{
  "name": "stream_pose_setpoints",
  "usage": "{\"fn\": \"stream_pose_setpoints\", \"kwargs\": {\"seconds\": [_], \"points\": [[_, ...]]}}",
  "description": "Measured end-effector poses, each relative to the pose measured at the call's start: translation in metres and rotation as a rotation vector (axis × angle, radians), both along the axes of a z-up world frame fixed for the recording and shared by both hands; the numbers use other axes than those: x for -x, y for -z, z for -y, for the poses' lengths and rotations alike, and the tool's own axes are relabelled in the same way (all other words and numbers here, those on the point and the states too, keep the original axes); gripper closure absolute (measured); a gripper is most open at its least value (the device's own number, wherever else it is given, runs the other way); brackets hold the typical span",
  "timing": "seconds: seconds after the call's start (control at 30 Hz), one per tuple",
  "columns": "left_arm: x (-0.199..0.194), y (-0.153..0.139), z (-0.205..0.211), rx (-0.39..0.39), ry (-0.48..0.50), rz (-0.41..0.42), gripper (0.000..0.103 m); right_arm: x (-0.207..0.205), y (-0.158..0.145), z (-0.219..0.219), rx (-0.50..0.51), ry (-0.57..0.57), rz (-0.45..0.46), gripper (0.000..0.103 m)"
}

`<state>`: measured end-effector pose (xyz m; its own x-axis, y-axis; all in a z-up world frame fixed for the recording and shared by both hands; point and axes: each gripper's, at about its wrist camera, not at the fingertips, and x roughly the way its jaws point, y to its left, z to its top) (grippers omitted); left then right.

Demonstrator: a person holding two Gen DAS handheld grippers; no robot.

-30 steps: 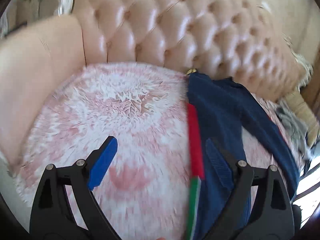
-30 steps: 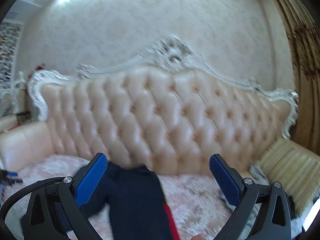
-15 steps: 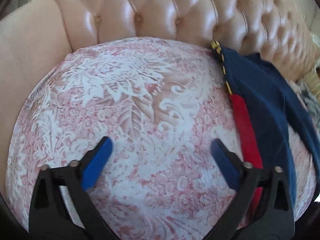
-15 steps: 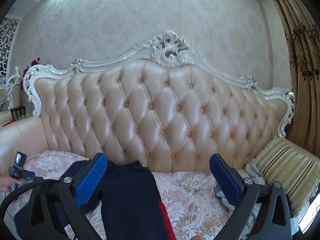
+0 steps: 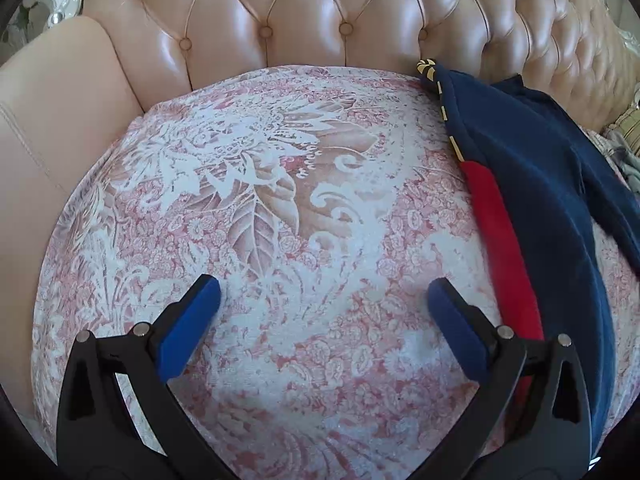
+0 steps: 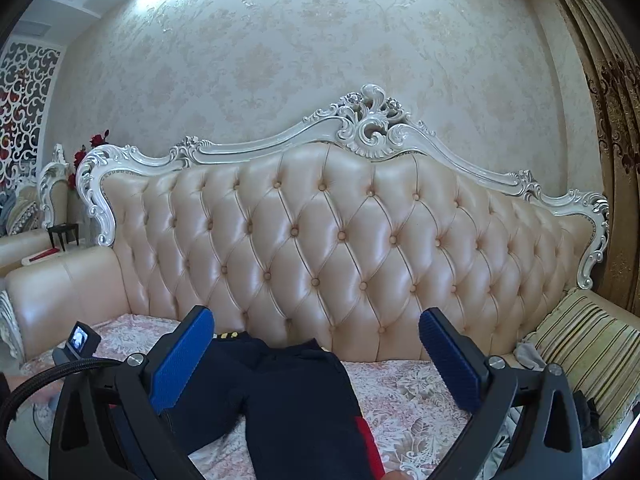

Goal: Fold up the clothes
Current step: 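Pull both tools back from the pants lying flat on the bed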

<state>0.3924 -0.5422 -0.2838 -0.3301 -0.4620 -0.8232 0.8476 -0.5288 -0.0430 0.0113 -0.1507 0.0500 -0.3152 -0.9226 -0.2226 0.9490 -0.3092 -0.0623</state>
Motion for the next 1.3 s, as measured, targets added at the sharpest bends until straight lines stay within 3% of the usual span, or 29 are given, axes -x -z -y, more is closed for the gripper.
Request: {"fn": "stream_pose_setpoints", "kwargs": {"seconds": [0.17,0.27,0.43,0.57,0.67,0.8,0.9,0.97,1.0,1.07,1.13,1.2,1.3], "points": [[-0.022,-0.034,-0.022,0.052,-0.017,0.016,0.000,-0.020,-0.022,-0.015,0.034,-0.037,-0.042,0.000],[-0.037,-0.077,-0.042,0.111,0.017,0.040,0.000,-0.025,-0.042,-0.031,0.068,-0.041,-0.057,0.000],[-0.079,-0.158,-0.072,0.058,0.065,-0.061,0.000,-0.026,-0.086,-0.040,0.094,0.000,-0.119,0.000],[-0.110,-0.219,-0.104,0.026,0.102,-0.191,0.000,-0.021,-0.146,-0.059,0.163,-0.045,-0.081,0.000],[-0.120,-0.231,-0.123,-0.089,0.124,-0.340,0.000,-0.014,-0.185,-0.071,0.192,-0.078,-0.026,0.000],[-0.130,-0.212,-0.153,-0.369,0.098,-0.488,0.000,0.004,-0.214,-0.098,0.255,-0.185,0.132,0.000],[-0.146,-0.211,-0.186,-0.526,0.081,-0.697,0.000,0.015,-0.209,-0.126,0.317,-0.277,0.210,0.000],[-0.159,-0.217,-0.208,-0.523,0.111,-0.847,0.000,0.021,-0.192,-0.145,0.355,-0.337,0.252,0.000],[-0.164,-0.219,-0.216,-0.503,0.093,-0.878,0.000,0.023,-0.184,-0.155,0.373,-0.367,0.273,0.000],[-0.178,-0.221,-0.222,-0.499,0.030,-0.967,0.000,0.032,-0.154,-0.158,0.358,-0.357,0.333,0.000],[-0.191,-0.208,-0.221,-0.514,-0.050,-1.116,0.000,0.041,-0.123,-0.151,0.314,-0.336,0.405,0.000],[-0.187,-0.186,-0.214,-0.558,-0.104,-1.067,0.000,0.045,-0.089,-0.131,0.228,-0.314,0.480,0.000],[-0.177,-0.152,-0.211,-0.544,-0.121,-0.940,0.000,0.044,-0.039,-0.095,0.081,-0.286,0.565,0.000]]}}
